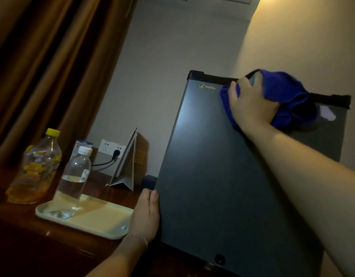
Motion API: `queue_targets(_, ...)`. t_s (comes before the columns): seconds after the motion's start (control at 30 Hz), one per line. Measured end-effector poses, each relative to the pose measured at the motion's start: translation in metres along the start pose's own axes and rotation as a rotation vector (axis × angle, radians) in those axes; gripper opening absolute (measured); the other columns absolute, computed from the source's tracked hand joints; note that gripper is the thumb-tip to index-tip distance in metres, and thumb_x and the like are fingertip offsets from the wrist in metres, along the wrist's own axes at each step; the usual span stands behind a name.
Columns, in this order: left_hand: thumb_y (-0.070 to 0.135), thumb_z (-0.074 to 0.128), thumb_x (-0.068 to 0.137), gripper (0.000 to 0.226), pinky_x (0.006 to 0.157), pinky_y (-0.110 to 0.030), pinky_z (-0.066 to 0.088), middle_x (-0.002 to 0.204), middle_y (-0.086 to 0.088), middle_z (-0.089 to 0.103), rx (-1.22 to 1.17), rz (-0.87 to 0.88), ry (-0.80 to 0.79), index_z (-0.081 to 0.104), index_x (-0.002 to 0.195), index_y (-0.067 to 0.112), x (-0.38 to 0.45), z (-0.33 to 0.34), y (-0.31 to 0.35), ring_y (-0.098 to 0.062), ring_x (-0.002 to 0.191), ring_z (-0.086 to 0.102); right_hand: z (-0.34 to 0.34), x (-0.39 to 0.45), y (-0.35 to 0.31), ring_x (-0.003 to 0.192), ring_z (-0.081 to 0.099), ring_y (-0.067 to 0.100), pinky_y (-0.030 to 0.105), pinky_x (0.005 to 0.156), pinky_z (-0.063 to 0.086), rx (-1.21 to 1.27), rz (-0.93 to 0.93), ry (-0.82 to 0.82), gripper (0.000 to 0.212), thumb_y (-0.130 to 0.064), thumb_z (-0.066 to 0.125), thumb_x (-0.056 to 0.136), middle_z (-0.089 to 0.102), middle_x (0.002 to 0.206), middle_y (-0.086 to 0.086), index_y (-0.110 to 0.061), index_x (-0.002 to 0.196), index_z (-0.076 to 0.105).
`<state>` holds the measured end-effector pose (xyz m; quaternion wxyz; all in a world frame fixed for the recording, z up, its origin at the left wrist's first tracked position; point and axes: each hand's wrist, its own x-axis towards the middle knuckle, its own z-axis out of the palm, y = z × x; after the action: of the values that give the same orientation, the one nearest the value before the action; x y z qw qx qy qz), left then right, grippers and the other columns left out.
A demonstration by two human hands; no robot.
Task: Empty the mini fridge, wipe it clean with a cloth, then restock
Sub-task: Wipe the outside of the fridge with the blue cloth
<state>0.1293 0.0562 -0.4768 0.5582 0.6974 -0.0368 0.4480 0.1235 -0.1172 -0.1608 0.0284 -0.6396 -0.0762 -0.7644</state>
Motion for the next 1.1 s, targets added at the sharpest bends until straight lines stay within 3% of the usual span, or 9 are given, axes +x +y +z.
queue_targets(0.13,0.056,0.022,0.094,0.041,0.063,-0.023,0.038,0.082,-0.001,0.056,0.021,0.015,0.025,0.045,0.084,0.023,-0.002,0.0,0.001,-0.008,0.077,0.056,-0.002,-0.001,-0.011,0.108,0.054,0.04,0.043,0.069,0.04,0.01,-0.01,-0.023,0.042,-0.043,0.032,0.102,0.05,0.131,0.015,-0.013,0.105,0.062)
queue_targets(0.27,0.052,0.023,0.099,0.038,0.062,-0.022,0.038,0.083,0.0,0.056,0.059,0.005,0.004,0.045,0.085,0.023,-0.001,-0.002,0.003,-0.006,0.077,0.056,-0.002,-0.004,-0.031,0.108,0.054,0.039,0.041,0.066,0.037,0.04,-0.068,-0.07,0.039,-0.044,0.033,0.103,0.048,0.134,0.014,-0.016,0.109,0.059)
queue_targets(0.37,0.057,0.021,0.096,0.043,0.068,-0.032,0.042,0.087,-0.002,0.058,0.061,-0.008,-0.032,0.046,0.089,0.021,0.001,-0.007,0.003,-0.009,0.081,0.058,-0.003,-0.008,-0.042,0.107,0.053,0.038,0.042,0.07,0.044,0.044,-0.117,-0.091,0.039,-0.044,0.032,0.104,0.048,0.127,0.013,-0.015,0.109,0.057)
queue_targets(0.5,0.05,0.024,0.101,0.039,0.07,-0.027,0.043,0.094,-0.009,0.058,0.022,-0.039,-0.097,0.046,0.09,0.019,0.002,-0.012,0.007,-0.015,0.087,0.058,-0.001,-0.023,-0.054,0.107,0.054,0.038,0.047,0.073,0.051,0.074,-0.204,-0.16,0.036,-0.041,0.036,0.104,0.049,0.131,0.015,-0.014,0.118,0.056)
queue_targets(0.6,0.051,0.022,0.102,0.045,0.082,-0.03,0.041,0.102,-0.002,0.059,-0.022,-0.074,-0.124,0.052,0.102,0.019,0.008,-0.018,0.012,-0.012,0.097,0.057,-0.003,-0.04,-0.065,0.107,0.056,0.039,0.042,0.071,0.046,0.051,-0.274,-0.167,0.033,-0.039,0.039,0.102,0.052,0.131,0.017,-0.013,0.115,0.057)
queue_targets(0.7,0.056,0.02,0.102,0.051,0.089,-0.031,0.04,0.106,0.006,0.059,-0.047,-0.118,-0.141,0.055,0.112,0.02,0.016,-0.022,0.024,-0.008,0.101,0.056,-0.005,-0.064,-0.074,0.111,0.054,0.035,0.038,0.068,0.035,-0.036,-0.426,-0.241,0.041,-0.035,0.023,0.099,0.051,0.131,0.015,-0.015,0.12,0.054)
queue_targets(0.87,0.049,0.032,0.103,0.039,0.066,-0.024,0.04,0.092,0.0,0.06,-0.002,-0.095,-0.07,0.053,0.089,0.021,0.022,-0.019,0.035,-0.008,0.084,0.057,-0.026,-0.121,-0.077,0.077,0.06,0.025,0.028,0.058,0.028,0.011,-0.414,-0.215,0.02,-0.038,0.061,0.094,0.064,0.102,0.008,-0.019,0.098,0.063)
queue_targets(1.0,0.052,0.035,0.102,0.048,0.073,-0.033,0.045,0.095,-0.008,0.062,0.004,-0.11,-0.053,0.058,0.093,0.01,0.026,-0.022,0.029,-0.018,0.087,0.059,-0.043,-0.17,-0.075,0.075,0.065,0.026,0.027,0.056,0.047,-0.035,-0.506,-0.304,0.035,-0.041,0.08,0.078,0.068,0.099,0.01,-0.019,0.104,0.072)
queue_targets(1.1,0.052,0.034,0.101,0.049,0.077,-0.036,0.045,0.089,-0.009,0.06,0.012,-0.114,-0.076,0.057,0.091,0.01,0.026,-0.023,0.029,-0.024,0.086,0.059,-0.048,-0.22,-0.067,0.08,0.067,0.029,0.032,0.059,0.054,-0.014,-0.587,-0.423,0.049,-0.041,0.084,0.07,0.069,0.102,0.013,-0.019,0.113,0.073)
